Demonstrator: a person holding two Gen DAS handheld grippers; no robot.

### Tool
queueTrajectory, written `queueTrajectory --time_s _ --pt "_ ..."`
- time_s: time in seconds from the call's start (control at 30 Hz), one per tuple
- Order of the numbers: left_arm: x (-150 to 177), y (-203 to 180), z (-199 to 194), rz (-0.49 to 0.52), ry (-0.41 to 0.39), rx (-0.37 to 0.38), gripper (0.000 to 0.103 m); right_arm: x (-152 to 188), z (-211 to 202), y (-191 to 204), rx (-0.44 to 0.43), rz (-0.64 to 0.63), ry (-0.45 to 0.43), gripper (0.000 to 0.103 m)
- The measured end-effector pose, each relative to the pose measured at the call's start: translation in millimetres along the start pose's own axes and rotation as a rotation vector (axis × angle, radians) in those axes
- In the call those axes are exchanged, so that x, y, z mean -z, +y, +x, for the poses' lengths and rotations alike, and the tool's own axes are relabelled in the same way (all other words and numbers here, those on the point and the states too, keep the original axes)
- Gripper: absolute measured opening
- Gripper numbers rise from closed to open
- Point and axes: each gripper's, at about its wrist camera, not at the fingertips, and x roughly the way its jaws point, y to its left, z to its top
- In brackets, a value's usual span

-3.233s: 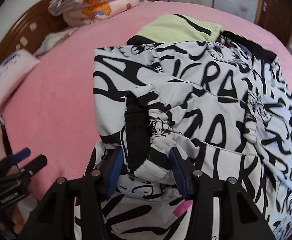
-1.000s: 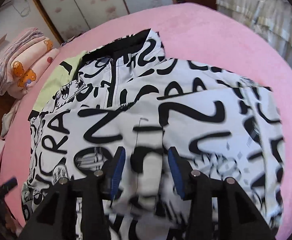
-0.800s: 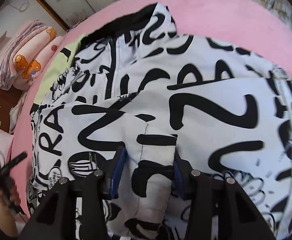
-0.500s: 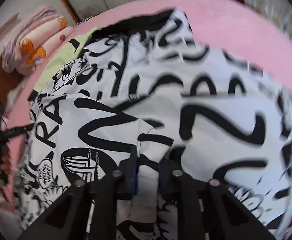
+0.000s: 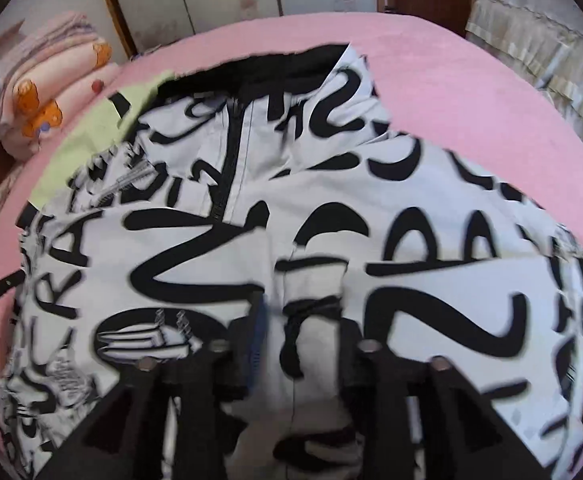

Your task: Fold large clothes

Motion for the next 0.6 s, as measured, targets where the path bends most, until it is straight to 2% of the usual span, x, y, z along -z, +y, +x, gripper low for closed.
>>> queueTrajectory --time_s 0.07,0.13,0.3,0.4,0.5,0.6 --pt "4.5 -3.4 -21.5 0.028 -0.028 -0.012 0.03 5.5 -21.3 1.9 0.006 -0.014 -0.031 0.041" --pt "13.3 -7.3 -46.9 0.042 -0.061 0.007 0.03 15.2 -45.6 2.3 0.013 -0.019 -0.067 0.041" --pt "50.7 -38.3 -84.3 0.016 -0.086 0.151 0.03 37.5 -68.8 25.4 -0.029 -0.025 -0.092 0.041" --pt "88.3 -65.8 -89.8 0.014 -0.098 0.194 0.03 45.4 -68.2 52.7 -0.069 -0.037 -0.081 0.041" --pt "117.3 -83.1 -81.9 0.015 -0.115 0.207 0.03 52.6 -66.1 84.9 -0.123 -0.068 -0.09 0.041" --pt "138.7 -86.2 -62.1 0.035 -0.111 0.172 0.03 58.8 -48.8 114.1 -0.142 -0.122 -0.048 0.041"
